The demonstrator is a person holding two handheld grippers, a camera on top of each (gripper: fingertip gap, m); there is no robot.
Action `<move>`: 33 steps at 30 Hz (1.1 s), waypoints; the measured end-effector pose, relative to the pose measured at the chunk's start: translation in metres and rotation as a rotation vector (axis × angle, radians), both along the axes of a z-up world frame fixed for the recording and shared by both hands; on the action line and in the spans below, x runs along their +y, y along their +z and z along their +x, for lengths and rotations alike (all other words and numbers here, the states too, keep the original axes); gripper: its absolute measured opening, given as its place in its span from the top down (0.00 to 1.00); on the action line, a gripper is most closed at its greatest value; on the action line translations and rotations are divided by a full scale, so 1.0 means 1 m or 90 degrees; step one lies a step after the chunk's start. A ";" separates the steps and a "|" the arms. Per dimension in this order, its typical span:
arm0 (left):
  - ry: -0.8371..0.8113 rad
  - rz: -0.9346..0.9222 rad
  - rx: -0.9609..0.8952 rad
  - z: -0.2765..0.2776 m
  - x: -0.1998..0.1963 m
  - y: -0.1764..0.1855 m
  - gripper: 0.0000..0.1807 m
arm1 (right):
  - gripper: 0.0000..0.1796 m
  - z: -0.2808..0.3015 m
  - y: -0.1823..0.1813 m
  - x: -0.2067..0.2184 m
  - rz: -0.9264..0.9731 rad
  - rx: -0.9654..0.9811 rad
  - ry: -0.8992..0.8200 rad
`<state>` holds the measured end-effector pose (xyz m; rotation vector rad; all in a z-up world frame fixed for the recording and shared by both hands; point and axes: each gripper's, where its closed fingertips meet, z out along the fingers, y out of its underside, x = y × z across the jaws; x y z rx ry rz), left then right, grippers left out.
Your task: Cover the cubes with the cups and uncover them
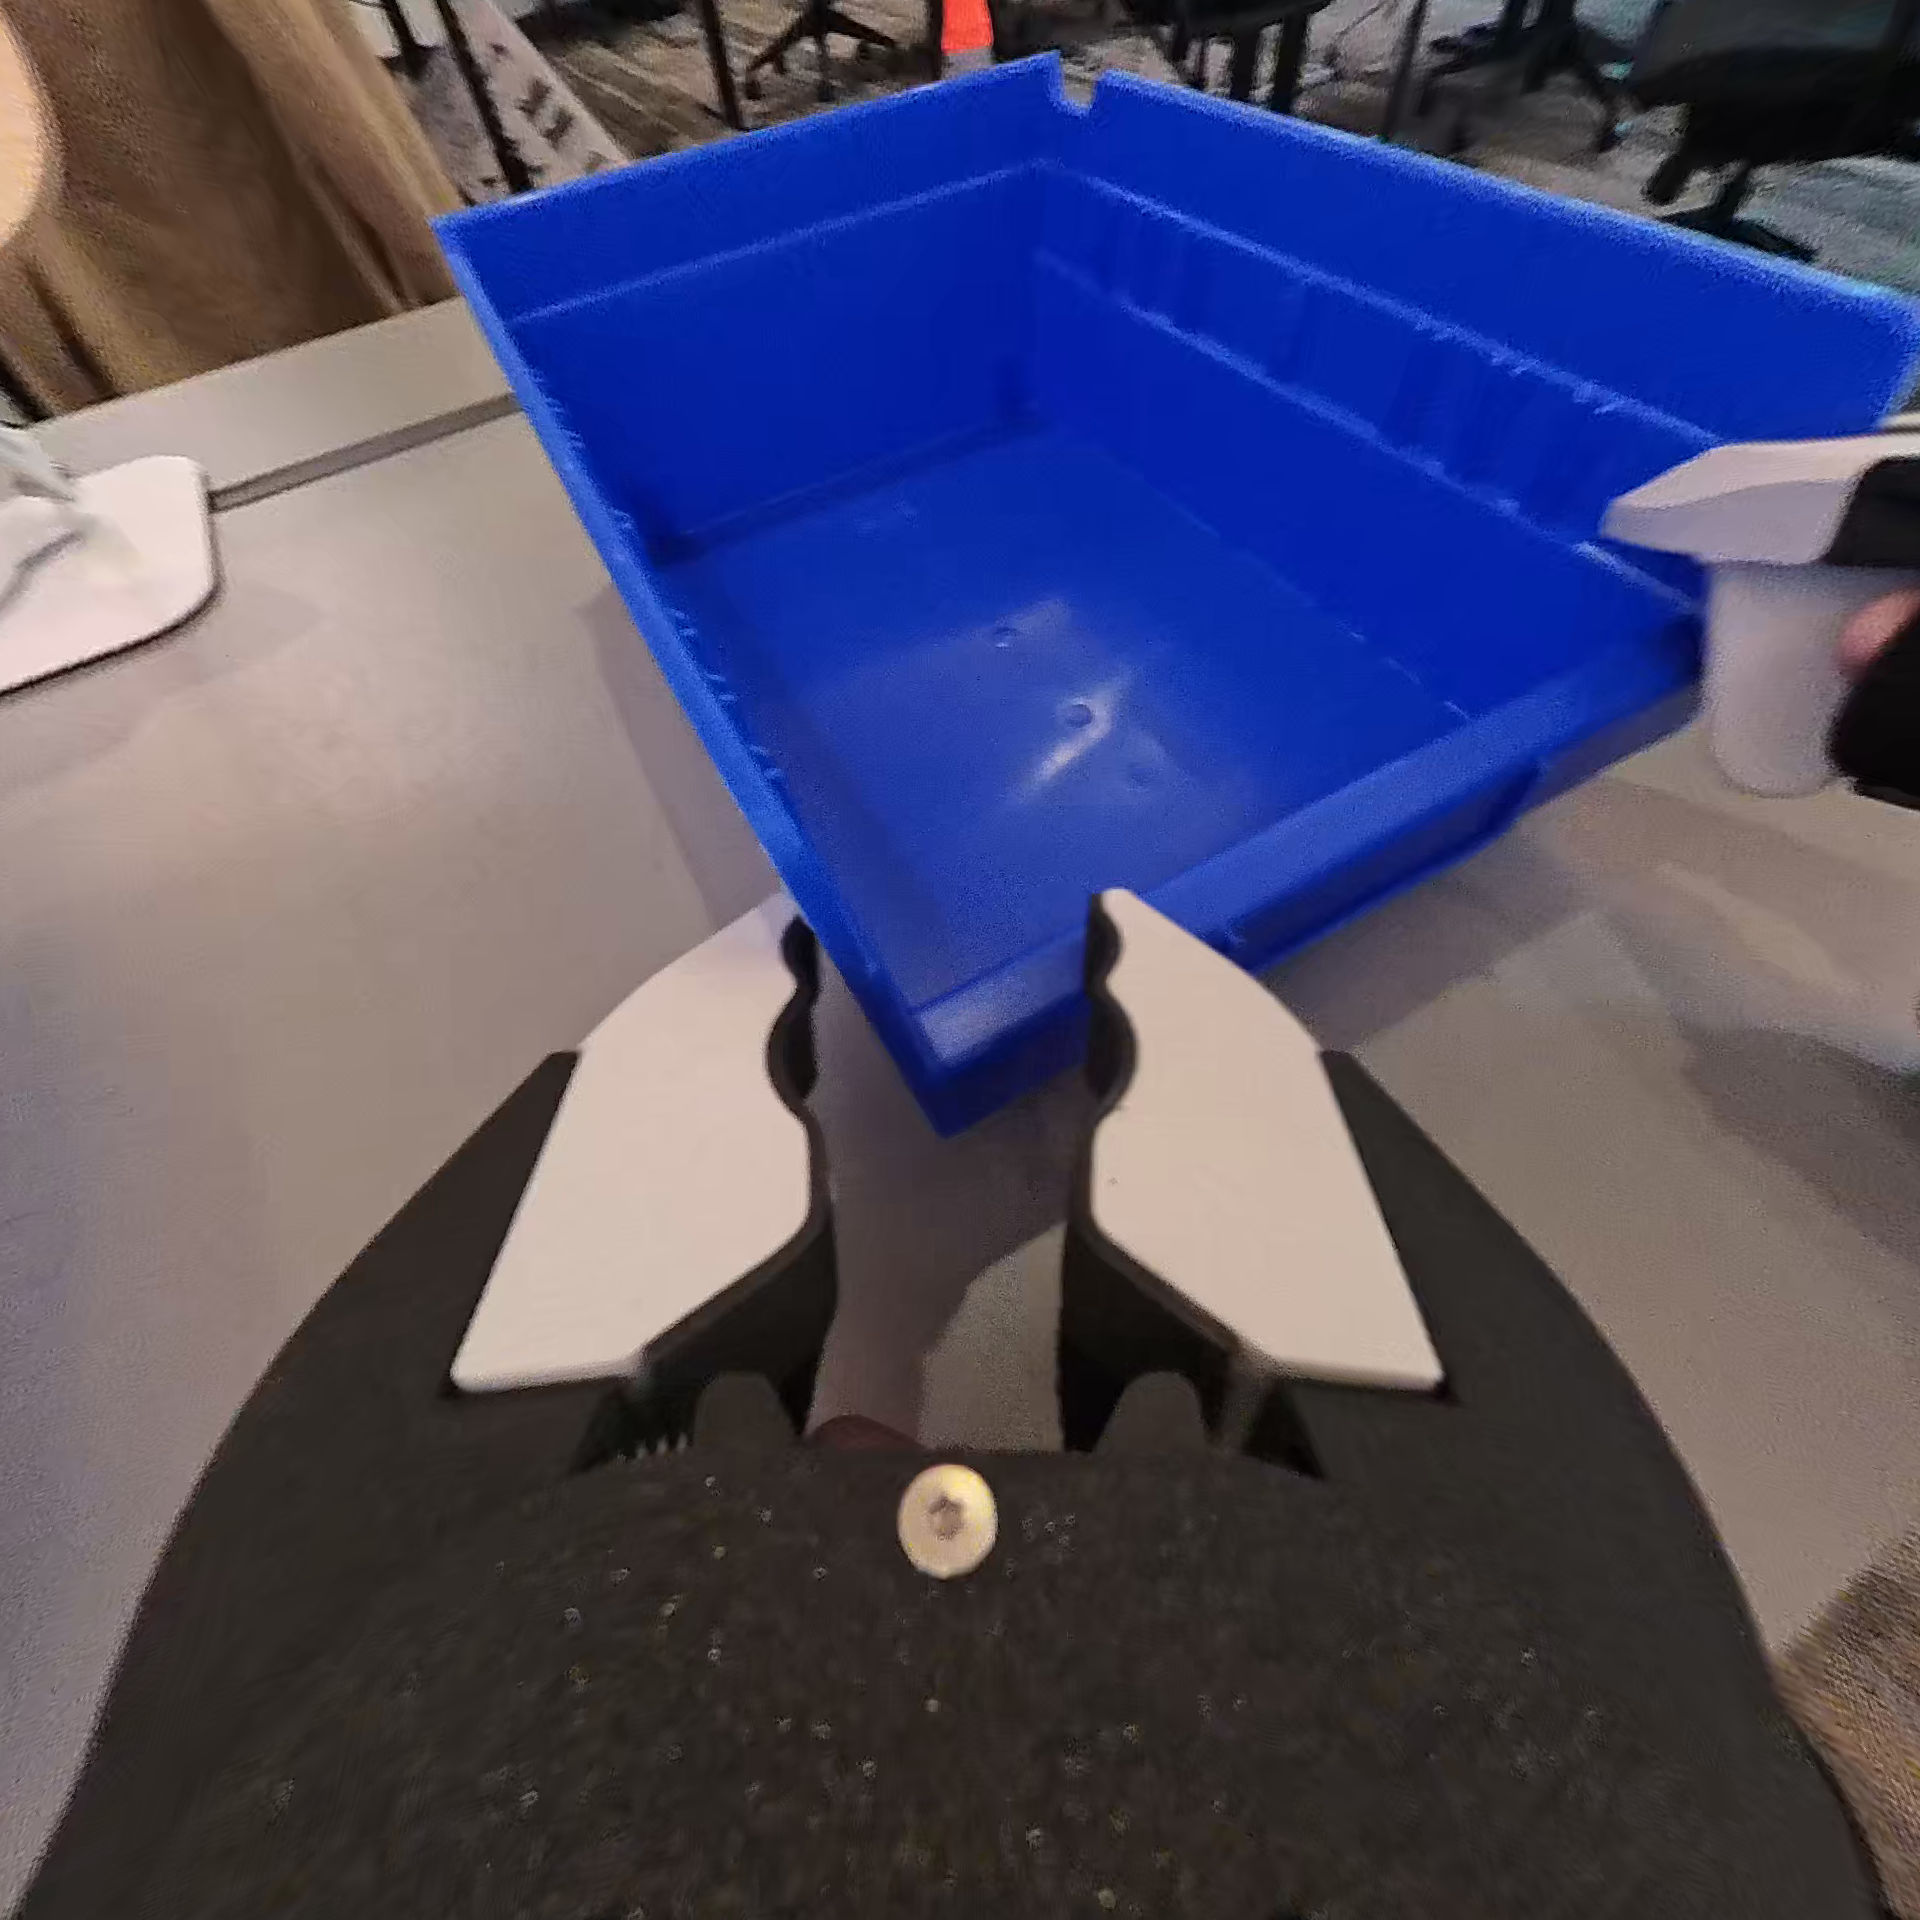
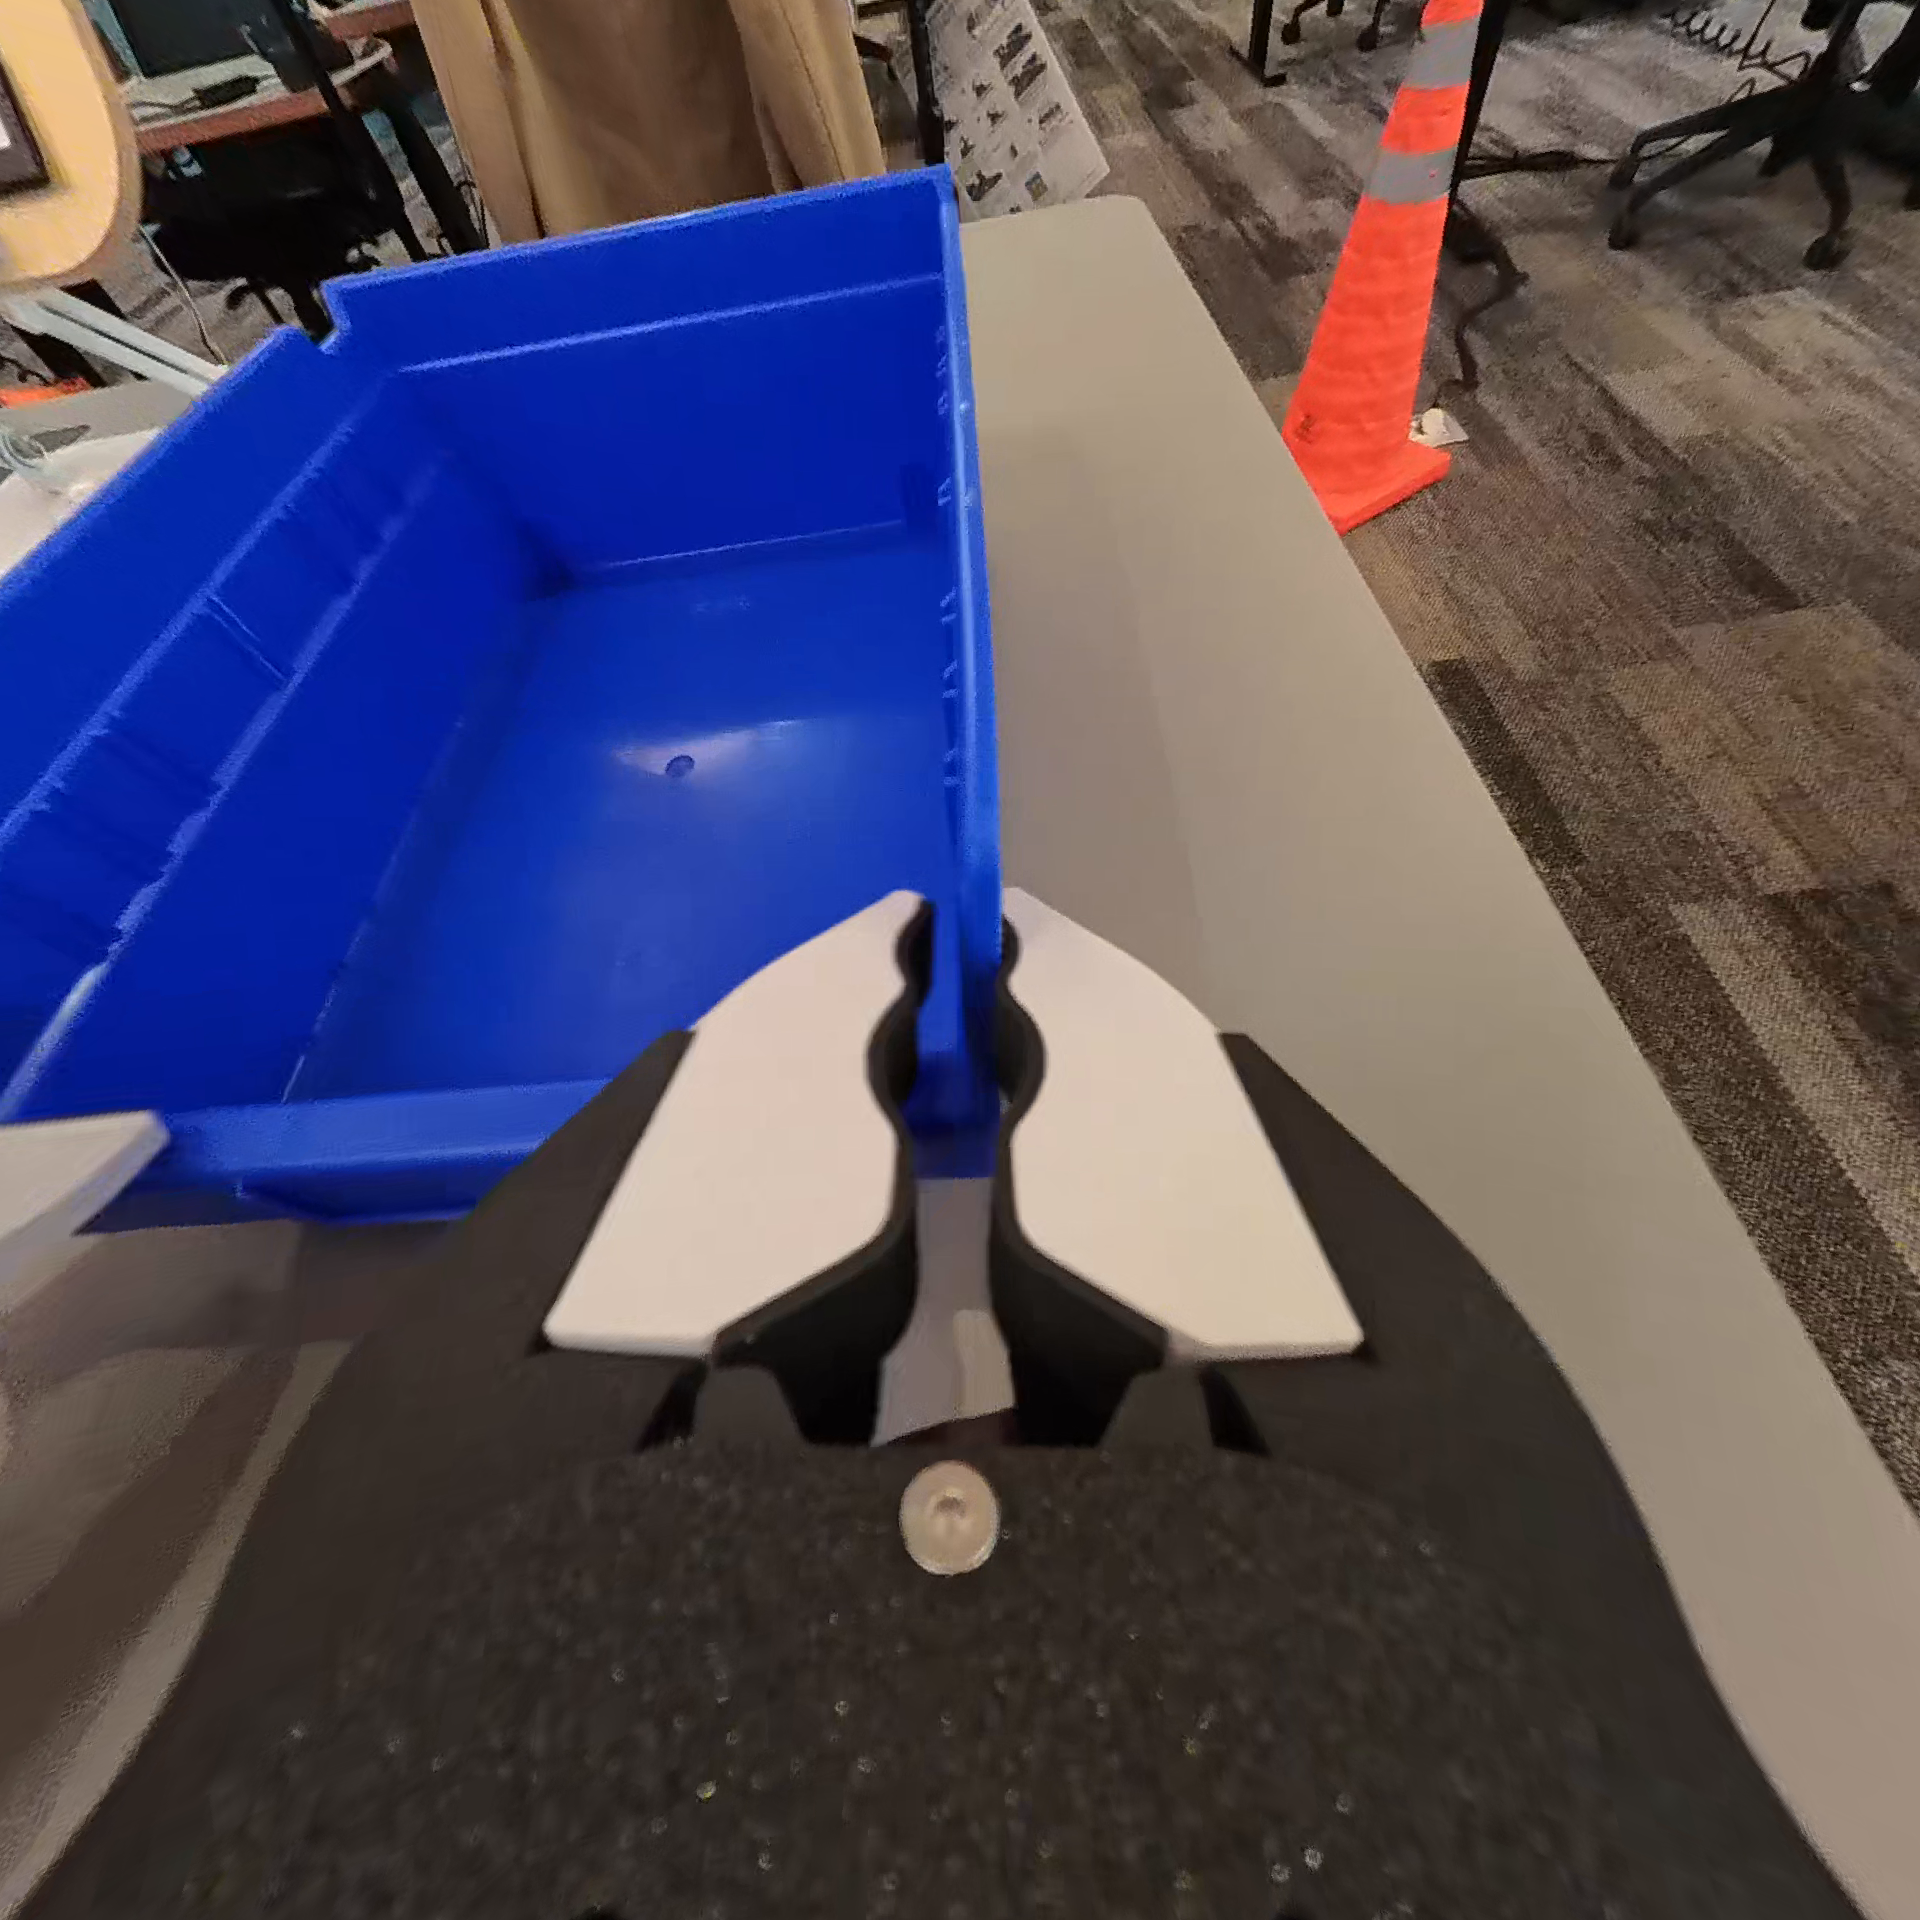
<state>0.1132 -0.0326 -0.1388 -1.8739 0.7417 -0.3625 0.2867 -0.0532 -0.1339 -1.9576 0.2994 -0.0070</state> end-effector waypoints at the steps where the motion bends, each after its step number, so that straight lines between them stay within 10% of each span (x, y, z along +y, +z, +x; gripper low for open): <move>1: -0.016 -0.012 -0.009 0.000 -0.005 0.001 0.68 | 0.87 0.001 0.002 -0.001 -0.001 -0.014 -0.008; 7: -0.102 0.028 -0.042 -0.078 -0.051 0.065 0.67 | 0.76 -0.009 0.071 -0.036 0.090 -0.077 -0.066; 12: 0.017 0.088 -0.053 -0.242 -0.038 0.111 0.70 | 0.76 -0.141 0.137 -0.042 0.214 -0.051 0.078; 21: 0.254 -0.017 -0.069 -0.428 0.025 0.039 0.67 | 0.73 -0.403 0.047 0.015 0.105 -0.011 0.254; 30: 0.268 -0.059 -0.045 -0.437 0.066 0.007 0.65 | 0.70 -0.437 0.004 0.068 0.029 -0.016 0.217; 33: 0.263 -0.092 -0.063 -0.433 0.074 0.005 0.89 | 0.83 -0.437 0.000 0.074 0.011 0.030 0.224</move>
